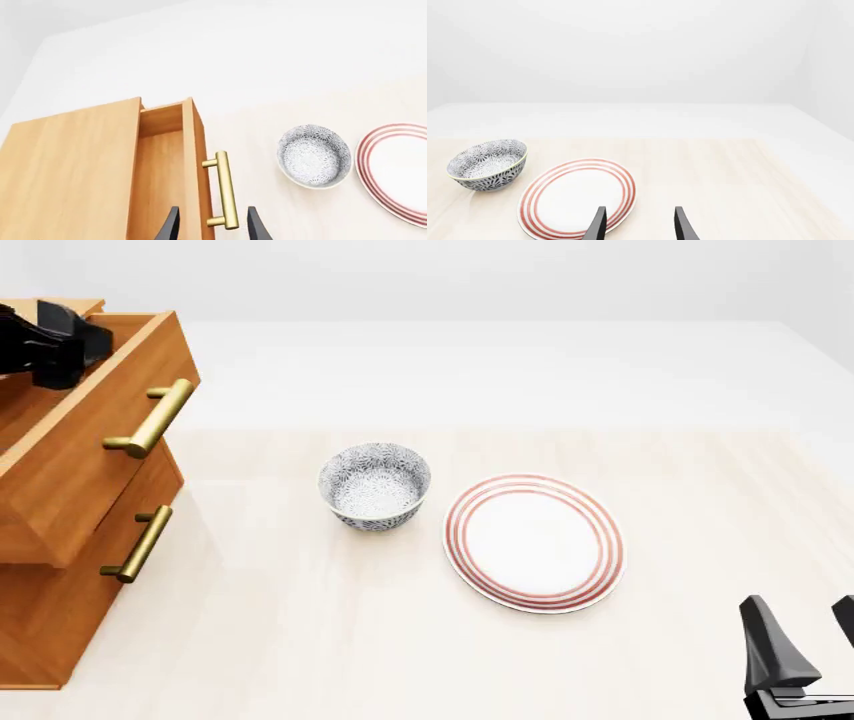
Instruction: Open the top drawer of the cabinet.
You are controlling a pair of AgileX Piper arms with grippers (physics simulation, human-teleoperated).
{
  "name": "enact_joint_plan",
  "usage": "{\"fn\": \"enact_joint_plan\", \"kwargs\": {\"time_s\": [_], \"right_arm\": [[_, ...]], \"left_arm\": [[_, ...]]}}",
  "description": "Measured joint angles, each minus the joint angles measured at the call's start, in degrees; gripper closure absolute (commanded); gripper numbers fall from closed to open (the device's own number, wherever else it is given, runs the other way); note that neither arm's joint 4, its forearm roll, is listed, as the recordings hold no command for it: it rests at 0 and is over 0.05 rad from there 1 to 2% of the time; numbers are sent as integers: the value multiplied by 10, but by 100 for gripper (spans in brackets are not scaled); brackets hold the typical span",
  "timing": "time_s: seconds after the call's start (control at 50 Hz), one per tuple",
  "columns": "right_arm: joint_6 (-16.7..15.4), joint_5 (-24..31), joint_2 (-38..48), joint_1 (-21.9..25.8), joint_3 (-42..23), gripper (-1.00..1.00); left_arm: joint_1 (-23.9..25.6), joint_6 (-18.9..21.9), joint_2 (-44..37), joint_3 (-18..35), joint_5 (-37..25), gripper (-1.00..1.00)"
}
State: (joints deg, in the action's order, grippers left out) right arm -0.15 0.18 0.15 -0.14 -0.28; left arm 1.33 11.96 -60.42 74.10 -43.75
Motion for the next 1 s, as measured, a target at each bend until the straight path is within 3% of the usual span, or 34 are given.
{"fn": "enact_joint_plan", "kwargs": {"time_s": [0.44,1.0], "right_arm": [[0,0,0,0,0,-100],[0,0,0,0,0,-100]], "left_arm": [[-7,-57,-31,39,-43,-100],[-21,-95,-30,21,-22,-100]]}}
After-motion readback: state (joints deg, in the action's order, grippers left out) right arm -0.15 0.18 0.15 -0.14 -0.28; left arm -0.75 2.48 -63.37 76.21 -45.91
